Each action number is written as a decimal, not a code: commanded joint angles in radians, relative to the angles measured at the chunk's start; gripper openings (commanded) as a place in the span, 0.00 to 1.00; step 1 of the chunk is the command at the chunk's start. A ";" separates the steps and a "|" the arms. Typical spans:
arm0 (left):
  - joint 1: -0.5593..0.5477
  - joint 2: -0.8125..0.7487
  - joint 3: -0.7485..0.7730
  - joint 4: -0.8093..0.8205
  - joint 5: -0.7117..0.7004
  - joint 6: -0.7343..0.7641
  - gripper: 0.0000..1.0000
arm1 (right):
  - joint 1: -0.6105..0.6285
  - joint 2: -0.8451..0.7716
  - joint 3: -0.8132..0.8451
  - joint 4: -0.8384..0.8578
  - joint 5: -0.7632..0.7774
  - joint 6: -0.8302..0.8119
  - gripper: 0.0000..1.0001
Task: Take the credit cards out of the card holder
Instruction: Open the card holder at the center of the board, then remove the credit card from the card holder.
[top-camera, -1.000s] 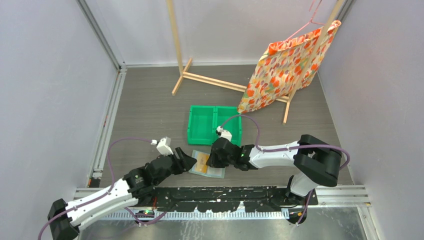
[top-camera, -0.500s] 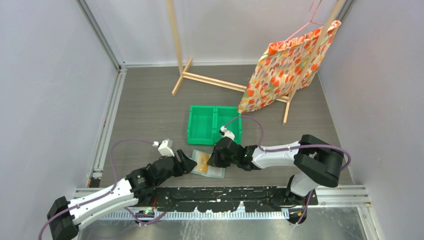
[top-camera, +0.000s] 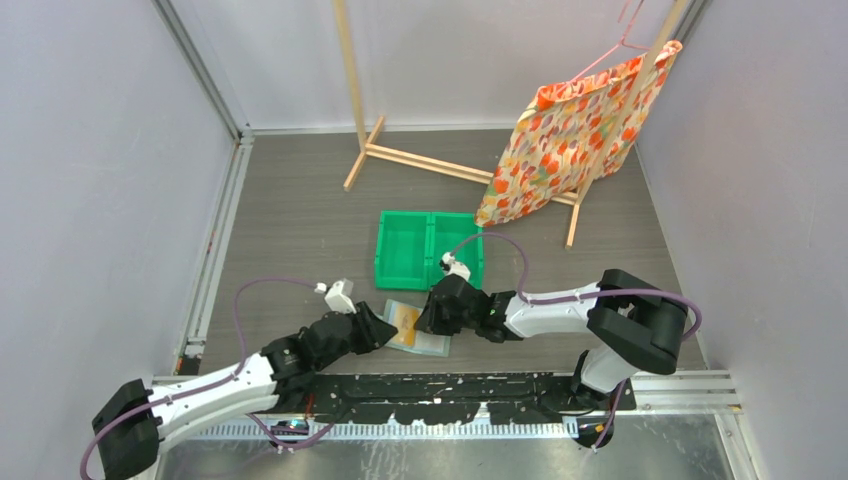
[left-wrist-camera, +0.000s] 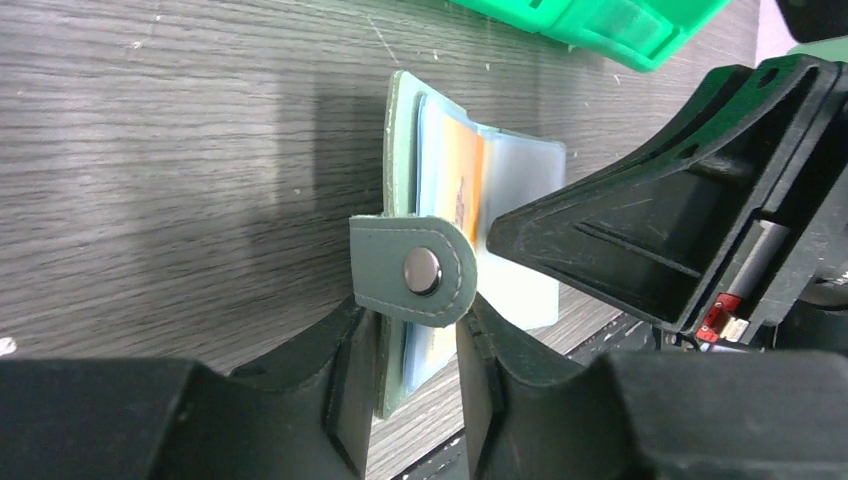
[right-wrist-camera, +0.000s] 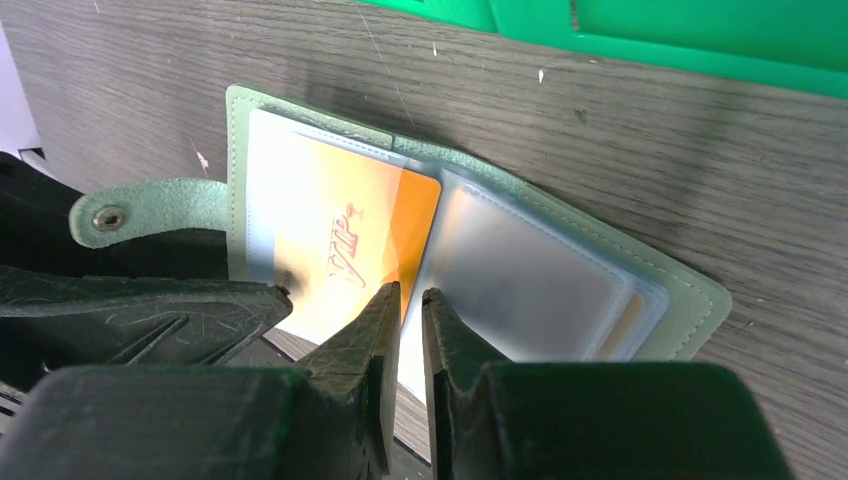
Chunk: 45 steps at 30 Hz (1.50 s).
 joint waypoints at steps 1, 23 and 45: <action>0.011 0.017 0.000 0.111 0.006 -0.019 0.31 | -0.007 -0.027 -0.012 0.008 0.001 0.002 0.19; 0.048 -0.203 0.021 -0.025 0.009 -0.147 0.01 | -0.025 -0.328 -0.117 0.043 0.020 0.129 0.29; 0.050 -0.524 -0.030 -0.081 0.031 -0.237 0.01 | -0.089 -0.320 -0.275 0.581 -0.162 0.221 0.41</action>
